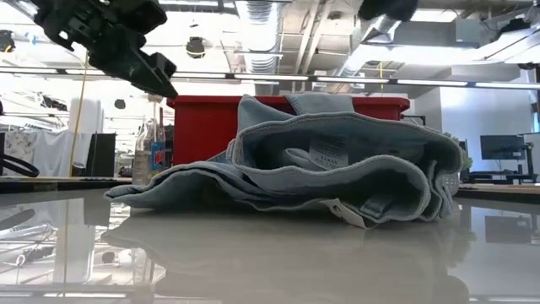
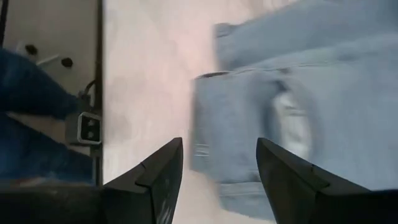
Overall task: Fold laundry
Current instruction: Fold the blue pants from the red laundry bin
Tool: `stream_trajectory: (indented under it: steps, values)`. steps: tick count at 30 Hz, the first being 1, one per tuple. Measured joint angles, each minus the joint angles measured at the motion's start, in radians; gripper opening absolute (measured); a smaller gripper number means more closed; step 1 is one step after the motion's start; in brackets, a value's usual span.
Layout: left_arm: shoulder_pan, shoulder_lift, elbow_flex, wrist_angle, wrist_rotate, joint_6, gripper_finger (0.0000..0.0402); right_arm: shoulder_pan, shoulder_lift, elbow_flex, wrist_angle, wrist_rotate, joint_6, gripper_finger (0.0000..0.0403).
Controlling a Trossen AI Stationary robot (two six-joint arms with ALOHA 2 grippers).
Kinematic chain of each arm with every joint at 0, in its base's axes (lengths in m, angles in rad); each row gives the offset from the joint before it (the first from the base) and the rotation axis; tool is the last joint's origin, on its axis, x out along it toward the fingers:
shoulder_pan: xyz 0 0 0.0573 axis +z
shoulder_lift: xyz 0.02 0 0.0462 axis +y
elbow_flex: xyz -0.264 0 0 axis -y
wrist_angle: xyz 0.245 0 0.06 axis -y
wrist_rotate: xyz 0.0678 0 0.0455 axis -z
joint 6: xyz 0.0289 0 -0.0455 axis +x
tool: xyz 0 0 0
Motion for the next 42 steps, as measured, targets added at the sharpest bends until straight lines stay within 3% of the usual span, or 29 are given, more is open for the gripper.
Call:
stream_trajectory:
  steps: [4, 9, 17, 21, 26, 27, 33, 38, 42]
  values:
    - [-0.002, 0.081, 0.0, 0.063, 0.105, 0.037, 0.0144, 0.093, 0.096, -0.006, 0.069, 0.072, -0.009, 0.0227]
    - [-0.024, 0.137, 0.0, 0.095, 0.189, 0.015, 0.0144, 0.124, 0.241, -0.001, 0.063, 0.168, 0.0, 0.0227]
    - [-0.049, 0.143, 0.0, 0.178, 0.131, -0.074, 0.0144, 0.08, 0.397, 0.001, -0.094, 0.185, 0.069, 0.022]
    - [-0.085, 0.143, 0.0, 0.234, 0.094, -0.152, 0.0144, 0.069, 0.409, 0.001, -0.132, 0.192, 0.065, 0.0176]
    - [-0.157, 0.143, 0.0, 0.315, -0.036, -0.193, 0.0144, 0.066, 0.333, 0.001, -0.139, 0.207, -0.092, 0.003]
    - [-0.171, 0.143, 0.0, 0.338, -0.067, -0.191, 0.0144, 0.062, 0.303, 0.001, -0.14, 0.213, -0.135, 0.002]
    - [-0.225, 0.143, 0.0, 0.517, -0.215, 0.001, 0.0144, 0.001, 0.09, 0.001, -0.121, 0.269, -0.254, 0.0022]
    - [-0.229, 0.144, 0.0, 0.551, -0.229, 0.138, 0.0149, -0.077, -0.074, 0.001, -0.008, 0.242, -0.304, 0.0016]
    - [-0.224, 0.198, 0.0, 0.545, -0.23, 0.211, 0.0168, -0.14, -0.127, 0.001, 0.003, 0.182, -0.299, 0.0016]
